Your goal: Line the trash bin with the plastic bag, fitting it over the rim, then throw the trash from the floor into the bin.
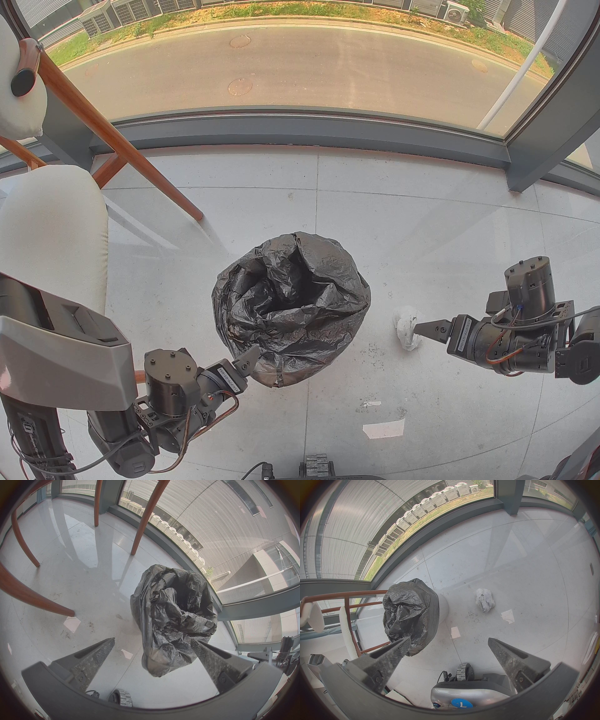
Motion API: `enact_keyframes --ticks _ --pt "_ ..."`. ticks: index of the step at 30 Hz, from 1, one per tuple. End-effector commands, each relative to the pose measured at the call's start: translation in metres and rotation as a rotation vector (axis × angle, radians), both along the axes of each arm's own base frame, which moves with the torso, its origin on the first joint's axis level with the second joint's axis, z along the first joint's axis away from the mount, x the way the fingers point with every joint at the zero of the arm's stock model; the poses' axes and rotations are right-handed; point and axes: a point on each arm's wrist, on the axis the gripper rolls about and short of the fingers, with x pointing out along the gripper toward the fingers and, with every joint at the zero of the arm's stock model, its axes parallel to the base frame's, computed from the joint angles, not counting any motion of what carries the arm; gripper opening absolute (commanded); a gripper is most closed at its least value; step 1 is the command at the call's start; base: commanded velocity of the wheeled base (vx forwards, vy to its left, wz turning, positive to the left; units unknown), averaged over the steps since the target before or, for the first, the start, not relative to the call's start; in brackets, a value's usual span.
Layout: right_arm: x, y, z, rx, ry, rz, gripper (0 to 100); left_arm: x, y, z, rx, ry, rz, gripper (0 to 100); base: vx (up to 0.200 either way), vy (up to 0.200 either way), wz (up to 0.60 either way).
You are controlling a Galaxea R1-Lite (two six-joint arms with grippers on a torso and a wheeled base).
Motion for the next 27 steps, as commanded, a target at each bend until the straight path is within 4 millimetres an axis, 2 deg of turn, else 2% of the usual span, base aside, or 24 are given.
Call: enact_keyframes --ticks 1,5,6,15,27 --pt "-0.002 -0.001 0.000 0.000 -0.001 -0.001 100 0.013 -0.007 -0.010 -0.004 -0.009 0.004 100 0.000 0.000 0.00" --pt "-0.002 -0.003 0.000 0.000 0.001 -0.006 100 0.015 -0.010 -0.017 0.008 -0.001 0.004 100 0.000 0.000 0.00" --pt "-0.002 -0.004 -0.001 -0.002 0.002 -0.009 100 0.015 -0.010 -0.018 0.010 0.001 0.004 0 0.000 0.000 0.00" --pt "-0.004 -0.006 -0.002 -0.004 0.006 -0.012 100 0.011 -0.006 -0.008 -0.001 -0.010 0.005 0 0.000 0.000 0.00" --pt "-0.004 -0.006 -0.002 -0.005 0.007 -0.014 100 -0.013 0.011 -0.015 0.055 0.078 0.014 0 0.000 0.000 0.00"
